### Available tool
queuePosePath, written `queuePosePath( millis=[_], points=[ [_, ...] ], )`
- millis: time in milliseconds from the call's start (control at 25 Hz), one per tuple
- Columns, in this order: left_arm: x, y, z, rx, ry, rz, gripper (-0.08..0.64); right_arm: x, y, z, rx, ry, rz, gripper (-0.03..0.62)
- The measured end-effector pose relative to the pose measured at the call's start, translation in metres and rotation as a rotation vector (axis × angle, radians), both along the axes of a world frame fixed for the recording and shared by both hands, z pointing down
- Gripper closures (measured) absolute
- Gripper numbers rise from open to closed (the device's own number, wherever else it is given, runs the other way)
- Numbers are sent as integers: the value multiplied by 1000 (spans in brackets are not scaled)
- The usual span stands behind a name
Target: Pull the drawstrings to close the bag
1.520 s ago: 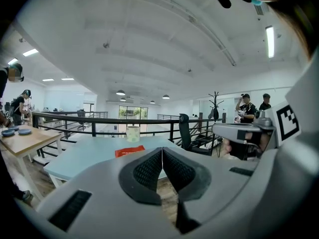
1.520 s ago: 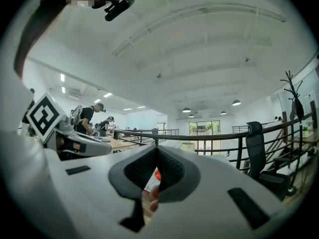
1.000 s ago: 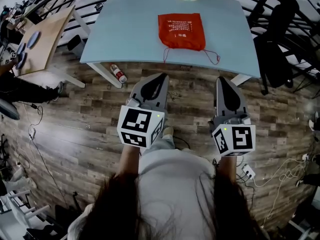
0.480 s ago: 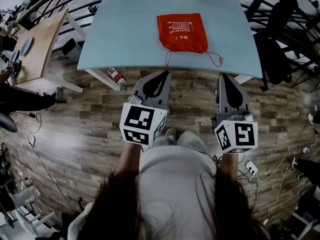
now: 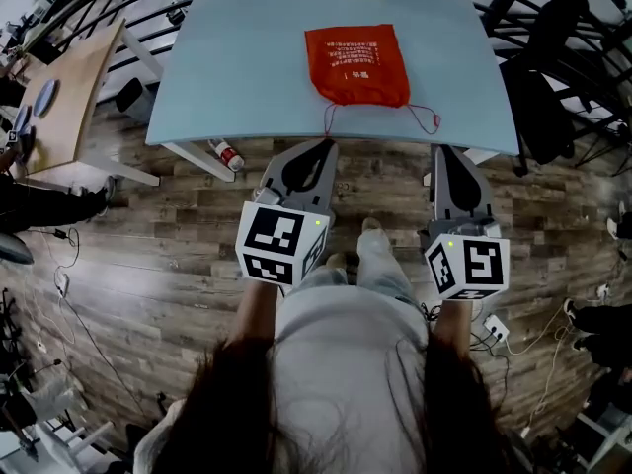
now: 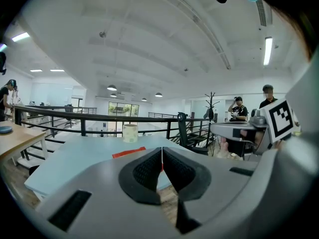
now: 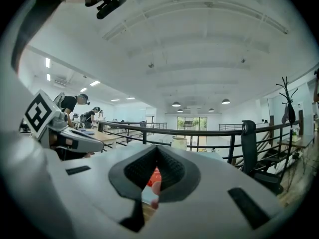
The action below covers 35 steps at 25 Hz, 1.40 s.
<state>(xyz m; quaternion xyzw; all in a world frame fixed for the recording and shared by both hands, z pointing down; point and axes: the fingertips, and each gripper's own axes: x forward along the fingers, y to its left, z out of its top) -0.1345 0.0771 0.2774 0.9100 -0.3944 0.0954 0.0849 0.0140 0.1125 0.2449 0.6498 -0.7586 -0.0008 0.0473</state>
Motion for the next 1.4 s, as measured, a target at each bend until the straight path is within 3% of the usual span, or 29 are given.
queuePosePath(
  millis=[720, 1400],
  points=[
    [27, -85, 38, -44, -56, -77, 541, 46, -90, 40, -78, 32, -53, 568],
    [52, -144, 95, -123, -140, -143, 540, 77, -156, 106, -235, 84, -198, 566]
  ],
)
